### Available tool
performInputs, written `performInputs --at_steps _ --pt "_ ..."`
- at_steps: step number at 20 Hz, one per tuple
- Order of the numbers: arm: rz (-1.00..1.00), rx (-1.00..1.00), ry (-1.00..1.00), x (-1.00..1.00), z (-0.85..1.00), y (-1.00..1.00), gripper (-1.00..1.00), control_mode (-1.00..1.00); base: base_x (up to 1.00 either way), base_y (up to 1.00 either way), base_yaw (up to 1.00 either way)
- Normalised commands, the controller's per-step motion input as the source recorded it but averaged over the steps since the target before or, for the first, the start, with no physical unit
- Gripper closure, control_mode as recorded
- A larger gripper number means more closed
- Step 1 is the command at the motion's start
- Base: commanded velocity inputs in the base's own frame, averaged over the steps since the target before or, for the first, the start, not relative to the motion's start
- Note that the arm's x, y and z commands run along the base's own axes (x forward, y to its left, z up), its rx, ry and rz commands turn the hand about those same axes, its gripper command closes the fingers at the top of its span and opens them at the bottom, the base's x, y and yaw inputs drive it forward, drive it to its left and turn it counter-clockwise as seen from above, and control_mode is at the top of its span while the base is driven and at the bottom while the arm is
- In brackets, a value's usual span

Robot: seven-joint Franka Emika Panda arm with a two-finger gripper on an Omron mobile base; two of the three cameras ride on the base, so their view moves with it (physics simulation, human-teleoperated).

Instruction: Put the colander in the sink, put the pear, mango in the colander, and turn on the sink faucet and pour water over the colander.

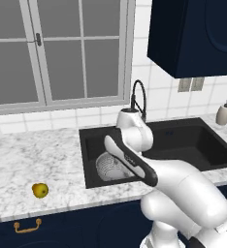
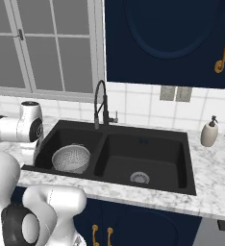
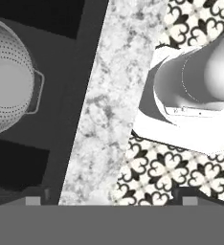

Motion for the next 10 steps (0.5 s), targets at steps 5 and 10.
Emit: performInputs --at_steps 5,10 --pt "0.94 -0.01 -0.04 -0.32 0.25 0.24 -1.00 -1.00 0.00 0.00 0.00" --pt "0.96 0.00 0.00 0.04 0.05 0.35 -1.00 -1.00 0.00 0.00 0.00"
